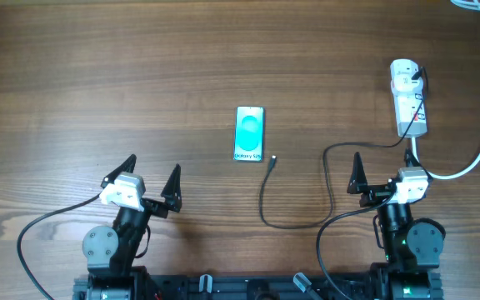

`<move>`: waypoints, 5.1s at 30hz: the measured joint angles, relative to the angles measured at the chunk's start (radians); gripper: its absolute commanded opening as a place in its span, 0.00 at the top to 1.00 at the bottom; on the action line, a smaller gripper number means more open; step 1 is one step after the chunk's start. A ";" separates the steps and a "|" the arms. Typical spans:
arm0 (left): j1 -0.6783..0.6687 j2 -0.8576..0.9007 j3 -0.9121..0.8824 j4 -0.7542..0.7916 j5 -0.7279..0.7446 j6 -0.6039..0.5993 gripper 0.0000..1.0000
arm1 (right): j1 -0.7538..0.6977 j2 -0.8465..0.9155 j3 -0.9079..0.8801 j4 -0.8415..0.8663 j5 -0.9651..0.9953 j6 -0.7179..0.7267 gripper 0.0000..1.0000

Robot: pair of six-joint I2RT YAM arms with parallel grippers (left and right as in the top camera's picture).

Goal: Plug charger to phone and switch on socket

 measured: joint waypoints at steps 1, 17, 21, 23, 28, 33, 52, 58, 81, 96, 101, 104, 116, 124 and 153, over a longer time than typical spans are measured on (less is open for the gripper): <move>0.000 0.000 0.000 0.000 0.000 0.000 0.00 | 0.000 0.000 0.000 0.000 0.000 0.000 0.00; 0.000 0.000 0.000 0.000 0.000 0.000 0.00 | 0.000 0.000 0.000 0.000 0.000 0.000 0.00; 0.000 0.000 0.000 0.000 0.000 0.000 0.00 | 0.000 0.000 0.000 0.000 0.000 0.000 0.00; 0.000 0.000 0.000 0.000 0.000 0.000 0.00 | 0.000 0.000 0.000 0.000 0.000 0.000 0.00; 0.000 0.000 0.000 0.024 0.064 -0.053 0.00 | 0.000 0.000 0.000 0.000 0.000 0.000 0.00; 0.000 0.000 0.000 0.035 0.175 -0.106 0.00 | 0.000 0.000 0.000 0.000 0.000 0.000 0.00; 0.000 0.008 0.024 0.449 0.439 -0.389 0.00 | 0.000 0.000 0.000 0.000 0.000 0.000 0.00; 0.000 0.156 0.314 0.168 0.429 -0.382 0.00 | 0.000 0.000 0.000 0.001 0.000 0.000 0.00; -0.465 1.448 1.573 -1.169 0.106 -0.371 0.00 | 0.000 0.000 0.000 -0.002 0.000 0.000 0.00; -0.612 2.090 2.113 -1.496 -0.341 -0.498 0.00 | 0.000 0.000 0.000 -0.002 0.000 0.000 0.00; -0.618 2.092 2.114 -1.411 -0.314 -0.486 0.00 | 0.000 0.000 0.000 -0.002 0.000 0.000 0.00; -0.629 2.096 2.114 -1.404 -0.307 -0.474 0.00 | 0.000 0.000 0.000 -0.002 0.000 0.000 0.00; -0.641 2.218 2.113 -1.353 -0.369 -0.470 0.00 | 0.000 0.000 0.000 -0.002 0.000 0.000 0.00; -0.631 2.256 2.021 -1.241 -0.353 -0.449 0.00 | 0.000 0.000 0.000 -0.002 0.000 0.000 0.00; -0.600 2.262 1.841 -1.032 -0.283 -0.397 0.00 | 0.000 0.000 0.000 -0.002 0.000 0.000 0.00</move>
